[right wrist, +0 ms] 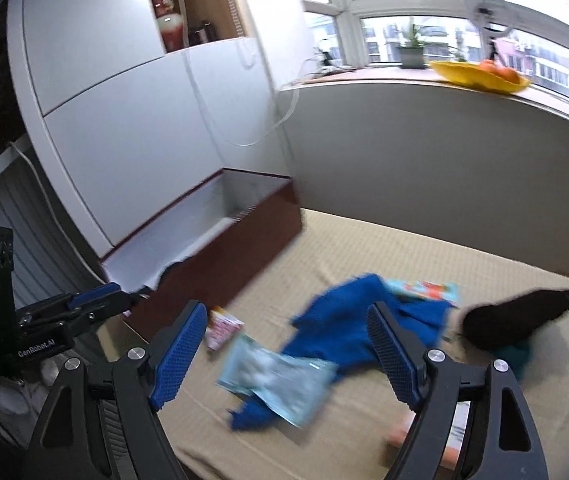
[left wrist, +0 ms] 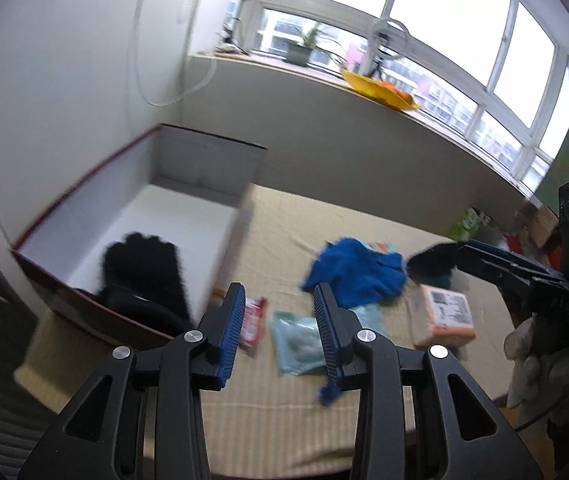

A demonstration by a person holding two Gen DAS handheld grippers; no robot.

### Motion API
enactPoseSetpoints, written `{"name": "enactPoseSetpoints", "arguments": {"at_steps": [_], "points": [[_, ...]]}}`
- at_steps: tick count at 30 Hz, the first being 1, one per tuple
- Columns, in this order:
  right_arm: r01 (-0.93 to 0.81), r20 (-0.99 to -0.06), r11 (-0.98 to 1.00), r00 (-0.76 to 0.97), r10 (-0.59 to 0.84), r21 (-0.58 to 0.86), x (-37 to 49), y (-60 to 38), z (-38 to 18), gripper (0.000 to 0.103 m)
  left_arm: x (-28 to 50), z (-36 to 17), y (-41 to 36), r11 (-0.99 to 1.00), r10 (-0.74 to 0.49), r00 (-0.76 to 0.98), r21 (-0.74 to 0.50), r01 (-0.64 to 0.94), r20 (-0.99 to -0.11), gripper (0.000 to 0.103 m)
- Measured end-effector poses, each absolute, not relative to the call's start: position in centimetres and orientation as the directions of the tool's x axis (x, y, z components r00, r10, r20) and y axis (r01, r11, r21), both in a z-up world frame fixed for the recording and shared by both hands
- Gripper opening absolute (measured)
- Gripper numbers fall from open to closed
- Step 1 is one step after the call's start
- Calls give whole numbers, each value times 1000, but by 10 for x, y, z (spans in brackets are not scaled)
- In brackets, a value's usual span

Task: Organize soft objects
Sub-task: 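Move the right gripper to the pink packaged box and close on it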

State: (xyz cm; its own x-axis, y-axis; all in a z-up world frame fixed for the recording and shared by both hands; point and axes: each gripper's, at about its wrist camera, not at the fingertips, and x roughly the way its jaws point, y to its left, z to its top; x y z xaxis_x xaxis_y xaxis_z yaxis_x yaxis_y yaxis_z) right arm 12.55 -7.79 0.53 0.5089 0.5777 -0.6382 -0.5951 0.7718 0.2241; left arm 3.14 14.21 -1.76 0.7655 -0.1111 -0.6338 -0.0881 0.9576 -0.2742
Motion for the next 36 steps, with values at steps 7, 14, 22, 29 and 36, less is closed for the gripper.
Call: {"name": "enactPoseSetpoints", "arguments": {"at_steps": [7,14,22,29,36], "points": [[-484,-689,852,549,474,200,130,-144,-14,79,43,-34,91,954,-215,720,-299,10,-660,34],[-387,-728,889,532,432,245,135,-196,-39,79,61,-49,39,948,-288,661,-304,94,-694,50],[-340,-753,891,490,440,299,143,-227,-61,79,82,-62,-3,940,-335,593,-306,152,-732,61],[-318,-767,876,432,474,363,154,-238,-79,79,104,-77,-30,917,-397,521,-354,184,-756,62],[-315,-774,862,391,498,396,164,-237,-89,70,121,-89,-51,907,-422,466,-368,207,-778,62]]}}
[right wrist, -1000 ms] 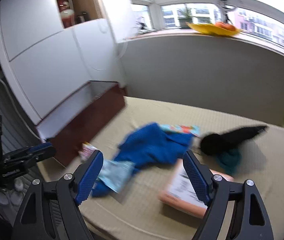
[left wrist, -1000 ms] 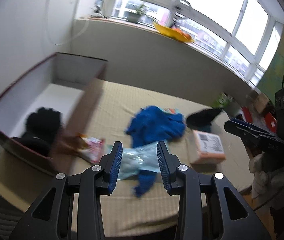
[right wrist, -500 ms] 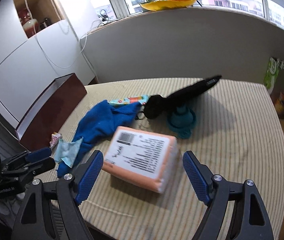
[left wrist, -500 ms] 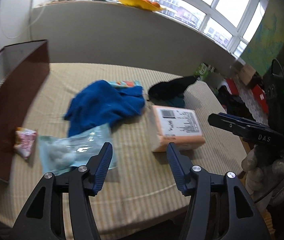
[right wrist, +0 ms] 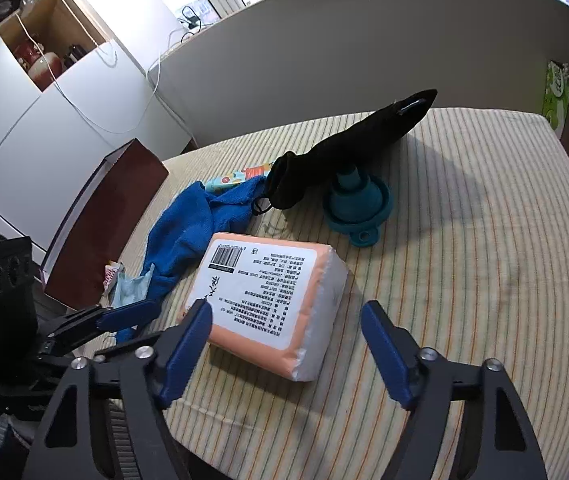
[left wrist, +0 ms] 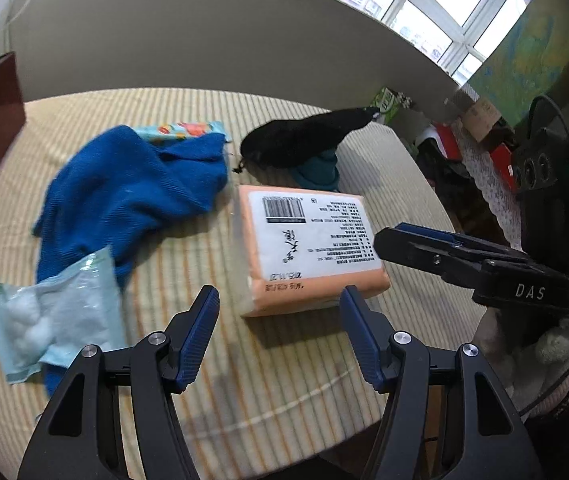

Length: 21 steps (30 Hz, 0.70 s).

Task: Organize soft objects
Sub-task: 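Move the right gripper to the pink packaged box and close on it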

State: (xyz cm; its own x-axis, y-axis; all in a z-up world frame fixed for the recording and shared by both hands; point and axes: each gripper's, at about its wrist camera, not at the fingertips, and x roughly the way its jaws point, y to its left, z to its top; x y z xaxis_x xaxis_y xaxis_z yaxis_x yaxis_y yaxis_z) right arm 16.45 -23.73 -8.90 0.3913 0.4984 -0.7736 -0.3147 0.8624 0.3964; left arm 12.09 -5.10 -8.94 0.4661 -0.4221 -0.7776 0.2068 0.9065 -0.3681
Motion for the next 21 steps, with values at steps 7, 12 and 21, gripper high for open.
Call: {"name": "enactPoseSetpoints", "arguments": {"at_steps": [7,12,21], "points": [[-294,-777,847,345,527,444,175,-237,-99,56,126,-94,-57,898,-441,447,-383,218,-779,61],[-279,-779,839,320,540,467,180,-233,-106,48,128,-96,-58,892,-452,433,-390,229,-780,56],[-267,-783,840,311,539,473,182,-231,-110,45,133,-102,-58,897,-443,428,-380,228,-788,46]]}}
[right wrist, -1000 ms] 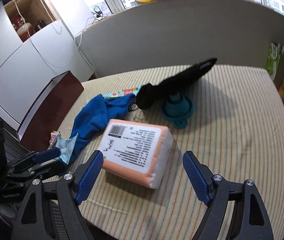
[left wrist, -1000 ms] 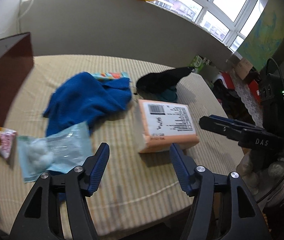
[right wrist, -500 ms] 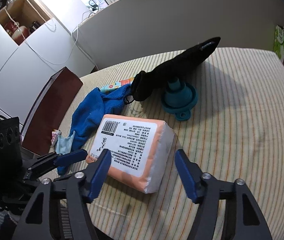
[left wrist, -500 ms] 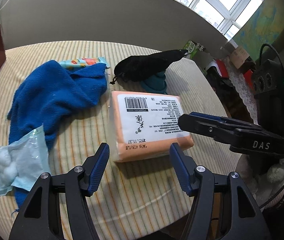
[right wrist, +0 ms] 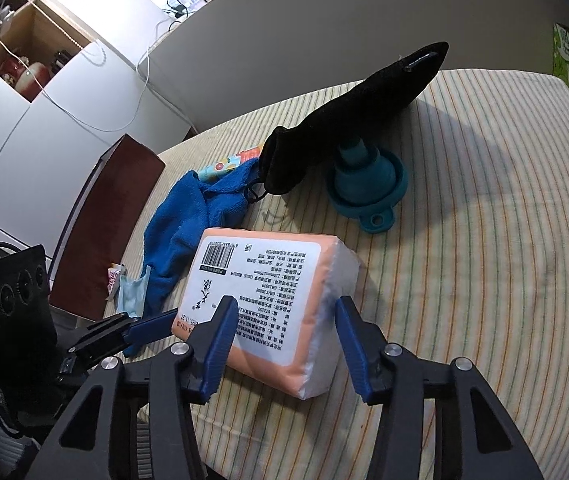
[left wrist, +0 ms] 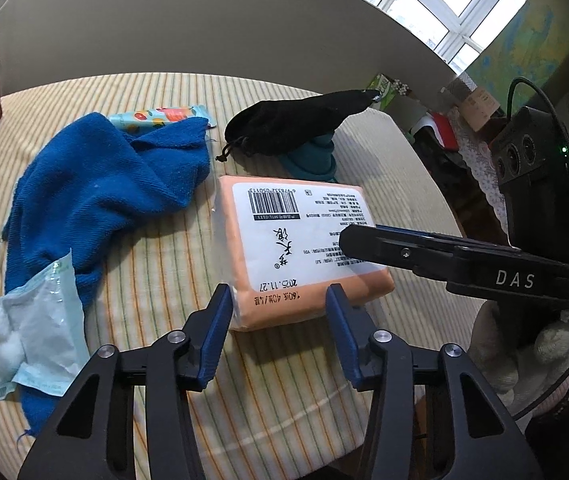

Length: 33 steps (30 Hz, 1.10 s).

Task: Organize soft objects
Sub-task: 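Move the right gripper to the pink packaged box and close on it, then carry the pink box with the right gripper and release it into the shoebox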

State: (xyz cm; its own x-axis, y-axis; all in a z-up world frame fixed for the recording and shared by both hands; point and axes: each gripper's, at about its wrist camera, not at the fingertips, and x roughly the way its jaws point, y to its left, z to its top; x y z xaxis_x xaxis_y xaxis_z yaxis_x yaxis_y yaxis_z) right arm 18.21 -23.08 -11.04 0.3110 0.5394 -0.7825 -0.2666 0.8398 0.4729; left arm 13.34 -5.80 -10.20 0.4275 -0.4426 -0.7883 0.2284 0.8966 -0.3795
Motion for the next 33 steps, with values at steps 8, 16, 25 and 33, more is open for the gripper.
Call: {"name": "enactPoseSetpoints", "arguments": {"at_steps": [8,16,25,33], "points": [[-277,-800,860,328,503,427,179,-225,-108,42,126,-95,-70,924,-376,477,-284,255,-795,41],[-284,-798,868,352,490,407,169,-226,-98,41,114,-86,-76,932,-348,519,-232,278,-780,39],[-324,-790,876,396,468,357,155,-216,-76,41,99,-67,-69,932,-353,562,-224,286,-748,39],[-364,-780,873,420,465,324,142,-195,-56,41,87,-53,-48,933,-355,600,-236,270,-717,39]]}}
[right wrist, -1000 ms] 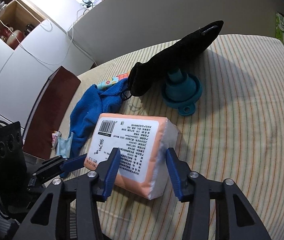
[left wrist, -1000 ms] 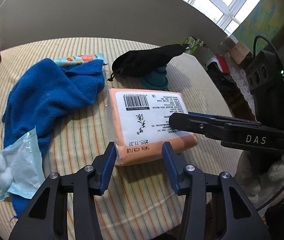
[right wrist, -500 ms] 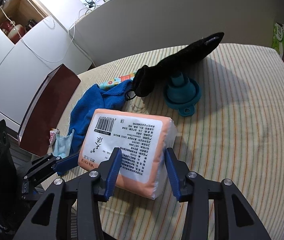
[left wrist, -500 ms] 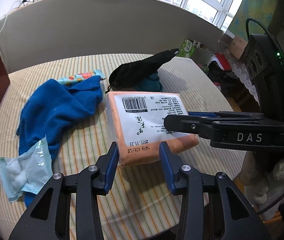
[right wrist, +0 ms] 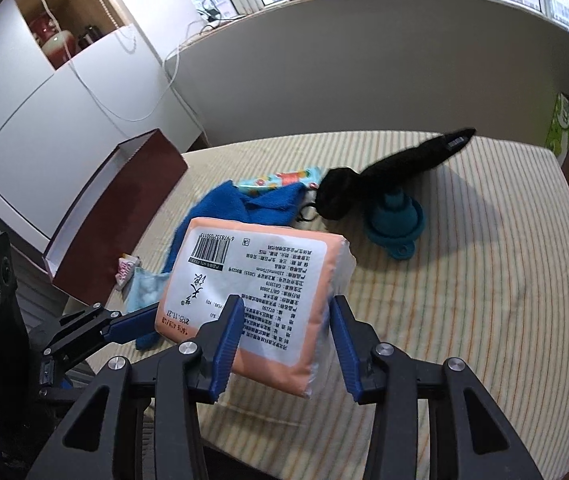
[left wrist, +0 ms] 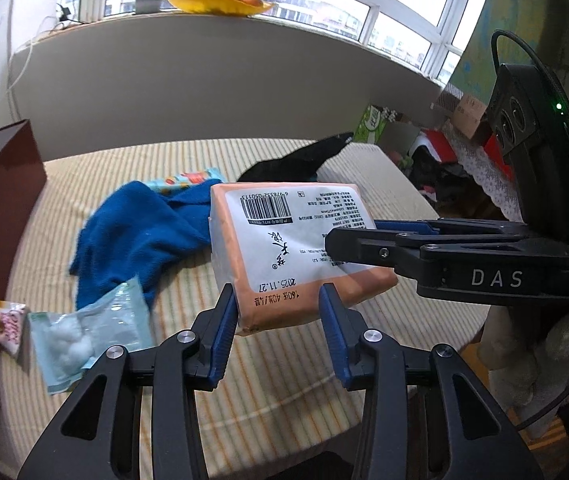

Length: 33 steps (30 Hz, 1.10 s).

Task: Organize soft objects
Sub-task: 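Carry the pink box with the right gripper and release it into the shoebox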

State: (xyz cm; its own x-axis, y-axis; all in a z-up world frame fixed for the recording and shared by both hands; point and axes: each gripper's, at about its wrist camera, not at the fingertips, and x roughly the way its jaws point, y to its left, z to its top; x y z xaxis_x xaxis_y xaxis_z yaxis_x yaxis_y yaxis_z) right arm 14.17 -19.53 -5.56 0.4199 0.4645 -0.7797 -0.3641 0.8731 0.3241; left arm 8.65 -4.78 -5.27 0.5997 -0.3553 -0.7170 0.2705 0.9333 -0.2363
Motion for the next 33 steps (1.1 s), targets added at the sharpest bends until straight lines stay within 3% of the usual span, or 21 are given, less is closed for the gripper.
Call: {"name": "enactPoseSetpoints", "arguments": {"at_steps": [15,33], "points": [[-496,-747,817,414,520,294,143,-101,-19,41,67,-19,33,957,-282,705,-243,159,-651,39],[-664,-710,695,348,613,275,157,55,9,41,49,6,163,968,-98,795,-242,-62,-598,39]]}}
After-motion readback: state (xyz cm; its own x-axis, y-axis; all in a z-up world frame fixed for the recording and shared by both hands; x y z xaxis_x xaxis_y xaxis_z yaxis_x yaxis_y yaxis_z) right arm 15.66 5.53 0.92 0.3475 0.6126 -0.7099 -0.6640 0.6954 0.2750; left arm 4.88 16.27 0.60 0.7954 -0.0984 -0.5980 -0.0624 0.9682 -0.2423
